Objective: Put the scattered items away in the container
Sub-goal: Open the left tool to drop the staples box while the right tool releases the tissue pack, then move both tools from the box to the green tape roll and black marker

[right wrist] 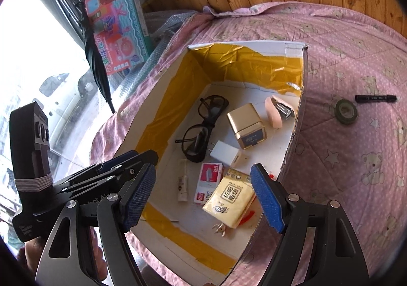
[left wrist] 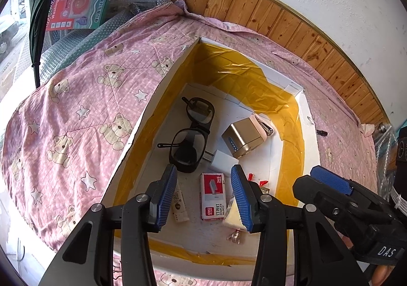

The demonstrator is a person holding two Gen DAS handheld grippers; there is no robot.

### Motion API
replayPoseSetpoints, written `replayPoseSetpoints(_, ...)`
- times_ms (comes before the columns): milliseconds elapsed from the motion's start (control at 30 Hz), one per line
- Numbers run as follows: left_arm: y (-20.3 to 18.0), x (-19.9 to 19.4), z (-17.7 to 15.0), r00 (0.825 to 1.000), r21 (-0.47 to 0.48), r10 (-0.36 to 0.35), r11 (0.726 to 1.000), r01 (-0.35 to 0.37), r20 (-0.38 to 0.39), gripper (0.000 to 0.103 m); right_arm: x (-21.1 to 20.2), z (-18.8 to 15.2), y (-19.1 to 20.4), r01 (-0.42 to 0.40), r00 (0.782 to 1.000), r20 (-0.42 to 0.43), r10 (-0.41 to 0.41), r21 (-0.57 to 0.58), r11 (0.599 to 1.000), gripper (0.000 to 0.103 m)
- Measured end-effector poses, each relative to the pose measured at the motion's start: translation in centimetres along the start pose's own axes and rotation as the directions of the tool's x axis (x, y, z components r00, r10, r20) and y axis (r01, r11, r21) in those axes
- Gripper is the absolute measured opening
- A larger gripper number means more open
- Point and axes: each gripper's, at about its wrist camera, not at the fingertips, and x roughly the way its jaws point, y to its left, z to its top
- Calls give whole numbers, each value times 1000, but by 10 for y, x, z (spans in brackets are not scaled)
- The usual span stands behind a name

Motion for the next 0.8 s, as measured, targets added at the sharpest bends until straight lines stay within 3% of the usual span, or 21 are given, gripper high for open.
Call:
replayPoseSetpoints(400,-27,-14,-5,1000,52,-3,999,3,10,46,-32,-22,-8,-45,997,61,44,20,999,78)
replayPoseSetpoints(467,-37,-17,-6,1000,73,-13,997,12,11,46,-41,-25,-14,-46,996,76,43,34,998,74)
replayPoseSetpoints(533,-48,-19,-8,1000,100,-20,995,19,13,46,-48,-28,-22,-43,996,83,38,49,998,51)
replayPoseSetpoints(600,-60,-21,-10,999,122,-32,992,30,12,46,-54,-30,-30,-40,996,88,35,62,997,40)
replayPoseSetpoints(800,-100,-23,-16,998,192,-66,979,65,-3,46,-75,-35,-58,-39,991,131,23,122,992,40)
